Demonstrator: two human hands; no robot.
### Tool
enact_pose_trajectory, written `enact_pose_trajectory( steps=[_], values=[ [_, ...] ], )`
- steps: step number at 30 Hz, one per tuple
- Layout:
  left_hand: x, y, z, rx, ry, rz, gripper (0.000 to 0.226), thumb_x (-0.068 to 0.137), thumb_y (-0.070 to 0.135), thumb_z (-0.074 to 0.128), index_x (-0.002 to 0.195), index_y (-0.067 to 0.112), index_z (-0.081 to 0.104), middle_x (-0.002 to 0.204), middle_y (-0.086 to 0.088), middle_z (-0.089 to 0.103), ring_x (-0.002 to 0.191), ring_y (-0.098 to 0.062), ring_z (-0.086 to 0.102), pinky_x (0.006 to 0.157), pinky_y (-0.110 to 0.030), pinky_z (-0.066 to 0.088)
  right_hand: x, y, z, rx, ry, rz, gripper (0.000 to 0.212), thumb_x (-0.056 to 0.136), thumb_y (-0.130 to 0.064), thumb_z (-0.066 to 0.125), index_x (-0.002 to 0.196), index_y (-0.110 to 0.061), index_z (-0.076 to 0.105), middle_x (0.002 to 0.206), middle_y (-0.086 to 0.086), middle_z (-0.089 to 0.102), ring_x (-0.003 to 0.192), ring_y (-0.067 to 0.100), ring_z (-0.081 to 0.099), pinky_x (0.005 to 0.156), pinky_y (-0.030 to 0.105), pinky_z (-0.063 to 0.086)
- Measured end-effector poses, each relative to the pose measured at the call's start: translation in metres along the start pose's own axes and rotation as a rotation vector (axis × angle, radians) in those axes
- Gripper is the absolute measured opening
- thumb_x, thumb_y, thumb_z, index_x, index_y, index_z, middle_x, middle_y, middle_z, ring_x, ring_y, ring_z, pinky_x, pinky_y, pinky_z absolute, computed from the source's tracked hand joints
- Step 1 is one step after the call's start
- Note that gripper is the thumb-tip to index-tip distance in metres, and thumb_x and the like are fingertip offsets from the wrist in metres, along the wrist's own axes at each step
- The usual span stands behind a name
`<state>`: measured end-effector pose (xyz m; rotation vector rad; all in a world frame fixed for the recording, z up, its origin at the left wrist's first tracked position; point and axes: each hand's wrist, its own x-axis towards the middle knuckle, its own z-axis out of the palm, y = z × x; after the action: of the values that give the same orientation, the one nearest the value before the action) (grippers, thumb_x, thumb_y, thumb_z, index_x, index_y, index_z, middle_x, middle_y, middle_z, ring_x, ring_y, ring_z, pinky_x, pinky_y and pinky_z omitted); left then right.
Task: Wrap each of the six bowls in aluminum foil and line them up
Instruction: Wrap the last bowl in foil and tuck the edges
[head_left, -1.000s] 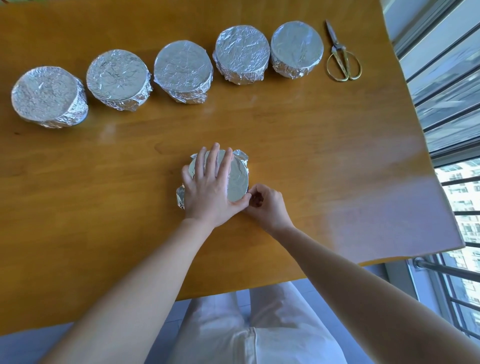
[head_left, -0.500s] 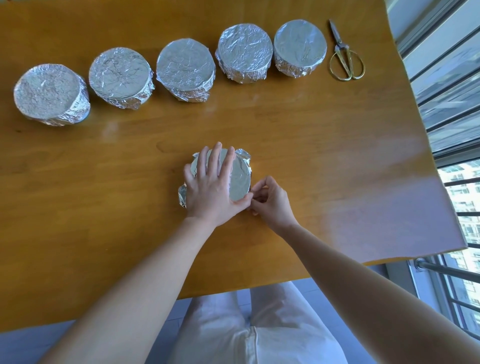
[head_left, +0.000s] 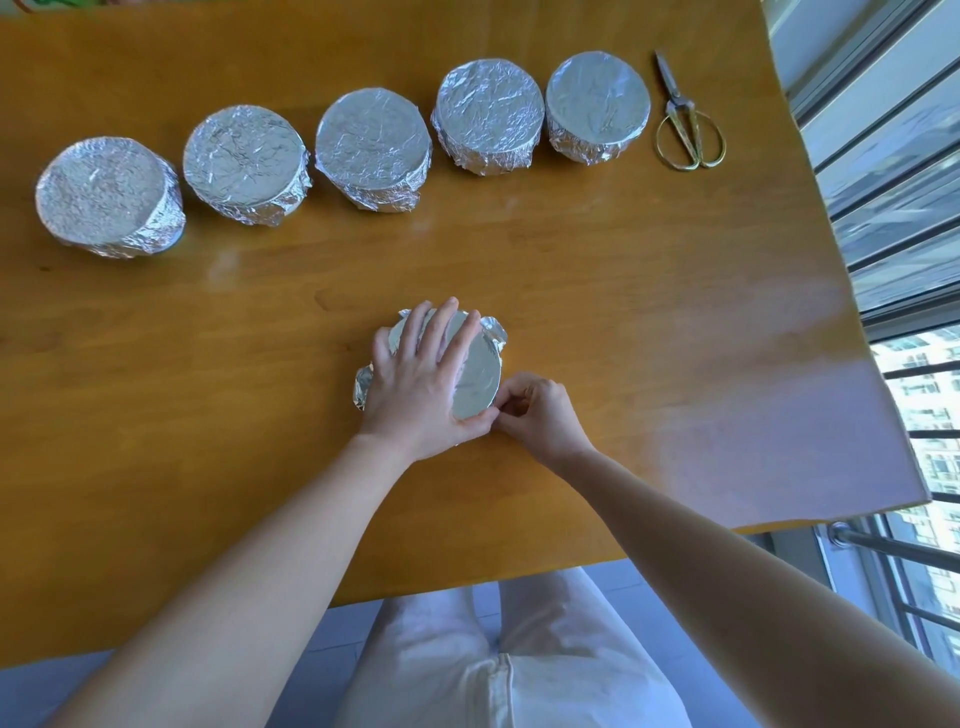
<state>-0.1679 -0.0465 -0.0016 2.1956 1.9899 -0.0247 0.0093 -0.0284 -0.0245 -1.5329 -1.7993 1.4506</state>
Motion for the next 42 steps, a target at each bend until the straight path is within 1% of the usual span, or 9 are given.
enact_pose_trajectory(
  steps=[7, 13, 17, 19, 25, 28, 31, 37, 42],
  values=[
    [-0.001, -0.010, -0.003, 0.021, -0.048, 0.146, 0.103, 0.071, 0.076, 0.047, 0.156, 0.024, 0.022, 0.162, -0.006, 0.022, 0.149, -0.031, 0.021, 0.109, -0.057, 0.025, -0.004, 0.002, 0.007, 0.021, -0.029, 0.027, 0.041, 0.070, 0.007, 0.075, 0.059, -0.031, 0.061, 0.059, -0.021, 0.062, 0.055, -0.003, 0.056, 0.057, 0.009, 0.039],
    [-0.001, -0.016, -0.004, 0.054, -0.047, 0.233, 0.109, 0.072, 0.084, 0.043, 0.158, 0.023, 0.016, 0.165, -0.008, 0.014, 0.153, -0.032, 0.010, 0.116, -0.065, 0.012, 0.001, -0.005, -0.015, 0.019, -0.216, 0.067, 0.016, 0.080, -0.003, 0.077, 0.074, -0.017, 0.073, 0.057, -0.023, 0.063, 0.051, -0.004, 0.053, 0.055, 0.009, 0.037],
    [-0.001, -0.019, -0.010, 0.062, -0.013, 0.238, 0.116, 0.068, 0.099, 0.027, 0.159, 0.029, 0.010, 0.167, -0.008, 0.001, 0.152, -0.037, -0.003, 0.113, -0.073, -0.002, 0.009, -0.003, -0.028, -0.011, -0.194, 0.095, 0.005, 0.079, -0.007, 0.077, 0.078, -0.012, 0.076, 0.074, -0.004, 0.073, 0.061, 0.000, 0.056, 0.062, 0.016, 0.043],
    [-0.001, -0.021, -0.014, 0.055, 0.010, 0.230, 0.117, 0.067, 0.100, 0.024, 0.159, 0.029, 0.010, 0.167, -0.009, 0.000, 0.152, -0.038, -0.003, 0.113, -0.072, -0.003, 0.010, -0.001, -0.032, -0.041, -0.167, 0.106, 0.004, 0.080, -0.006, 0.076, 0.080, -0.010, 0.076, 0.072, -0.005, 0.071, 0.059, -0.003, 0.054, 0.061, 0.014, 0.042],
    [-0.003, 0.001, -0.017, 0.023, 0.045, 0.005, 0.105, 0.075, 0.091, 0.029, 0.158, 0.028, 0.018, 0.166, -0.010, 0.007, 0.151, -0.040, 0.006, 0.112, -0.074, 0.005, 0.009, -0.002, -0.035, -0.098, -0.001, -0.026, 0.024, 0.076, -0.002, 0.073, 0.088, -0.015, 0.056, 0.077, -0.003, 0.061, 0.060, 0.006, 0.053, 0.059, 0.019, 0.042],
    [-0.004, 0.020, -0.007, -0.013, 0.007, -0.160, 0.103, 0.076, 0.088, 0.031, 0.158, 0.027, 0.017, 0.166, -0.010, 0.009, 0.151, -0.040, 0.007, 0.112, -0.072, 0.007, 0.009, -0.003, -0.031, -0.107, 0.068, -0.159, 0.027, 0.077, 0.000, 0.070, 0.099, -0.012, 0.060, 0.094, -0.001, 0.062, 0.070, 0.012, 0.057, 0.065, 0.020, 0.047],
    [-0.004, 0.025, 0.001, -0.026, 0.016, -0.211, 0.099, 0.077, 0.082, 0.034, 0.157, 0.025, 0.021, 0.164, -0.009, 0.019, 0.150, -0.039, 0.015, 0.111, -0.068, 0.017, 0.013, -0.004, -0.025, -0.138, 0.074, -0.227, 0.024, 0.080, 0.000, 0.073, 0.101, -0.012, 0.069, 0.097, -0.004, 0.065, 0.074, 0.010, 0.060, 0.066, 0.014, 0.047],
    [-0.004, 0.026, 0.001, -0.010, 0.031, -0.239, 0.094, 0.076, 0.078, 0.033, 0.155, 0.029, 0.023, 0.162, -0.006, 0.023, 0.146, -0.035, 0.023, 0.106, -0.058, 0.026, 0.021, -0.005, -0.025, 0.007, 0.057, -0.093, 0.017, 0.081, -0.003, 0.075, 0.092, -0.016, 0.074, 0.086, -0.012, 0.071, 0.077, 0.007, 0.065, 0.068, 0.012, 0.047],
    [-0.004, 0.024, 0.002, 0.004, 0.029, -0.223, 0.094, 0.076, 0.078, 0.036, 0.155, 0.029, 0.023, 0.161, -0.005, 0.024, 0.145, -0.034, 0.024, 0.104, -0.056, 0.027, 0.023, 0.000, -0.024, 0.183, 0.012, 0.006, 0.016, 0.081, -0.005, 0.077, 0.096, -0.008, 0.074, 0.098, 0.002, 0.075, 0.092, 0.014, 0.071, 0.081, 0.026, 0.056]
  ],
)
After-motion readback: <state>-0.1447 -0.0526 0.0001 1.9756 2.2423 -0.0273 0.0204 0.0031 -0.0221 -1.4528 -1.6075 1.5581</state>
